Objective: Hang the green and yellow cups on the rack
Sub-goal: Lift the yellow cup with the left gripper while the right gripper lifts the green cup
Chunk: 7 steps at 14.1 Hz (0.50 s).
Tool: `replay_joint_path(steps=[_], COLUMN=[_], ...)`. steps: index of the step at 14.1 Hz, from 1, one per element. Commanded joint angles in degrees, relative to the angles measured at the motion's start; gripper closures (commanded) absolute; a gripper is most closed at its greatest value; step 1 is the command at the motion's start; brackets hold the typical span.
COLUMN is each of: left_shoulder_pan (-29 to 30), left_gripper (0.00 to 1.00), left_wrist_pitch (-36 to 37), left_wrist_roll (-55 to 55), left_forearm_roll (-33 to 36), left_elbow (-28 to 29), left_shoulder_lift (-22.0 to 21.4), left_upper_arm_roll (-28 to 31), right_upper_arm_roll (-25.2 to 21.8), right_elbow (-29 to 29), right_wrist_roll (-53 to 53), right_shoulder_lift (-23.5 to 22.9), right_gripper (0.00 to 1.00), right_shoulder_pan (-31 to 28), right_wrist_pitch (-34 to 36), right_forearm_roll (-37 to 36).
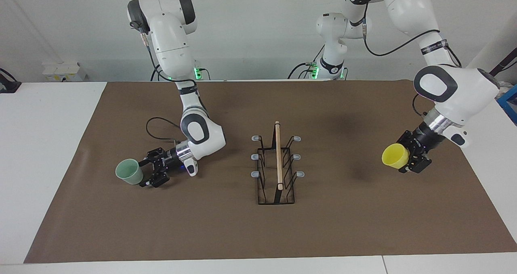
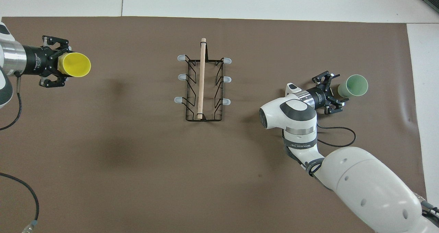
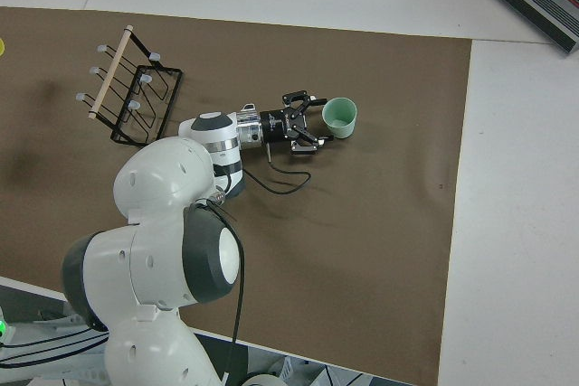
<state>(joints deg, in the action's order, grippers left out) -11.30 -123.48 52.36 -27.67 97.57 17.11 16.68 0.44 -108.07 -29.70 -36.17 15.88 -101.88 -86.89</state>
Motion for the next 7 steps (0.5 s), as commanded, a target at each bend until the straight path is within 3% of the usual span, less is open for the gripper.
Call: replay_joint_path(steps=[1, 7], left_shoulder_pan=[-0.3, -0.3], left_gripper=[1.00, 1.00], left_wrist_pitch=[-0.2, -0.2], left_wrist_roll=[2.4, 2.7], left_forearm_roll=[9.1, 28.5], left_elbow=[1.0, 5.1], left_shoulder_lift=[-4.6, -10.5], left_upper_arm_roll=[-3.4, -14.9], right_upper_arm_roll=[-0.1, -0.1], right_elbow=[-1.6, -1.6], right_wrist_roll=[1.5, 1.9], right_shoulder_lift=[-2.3, -2.1], right_gripper=[0.00, 0.00], right_shoulder_pan=[-3.7, -7.8], right_wrist_pitch=[-0.4, -5.0], right_forearm_roll=[-4.8, -9.3])
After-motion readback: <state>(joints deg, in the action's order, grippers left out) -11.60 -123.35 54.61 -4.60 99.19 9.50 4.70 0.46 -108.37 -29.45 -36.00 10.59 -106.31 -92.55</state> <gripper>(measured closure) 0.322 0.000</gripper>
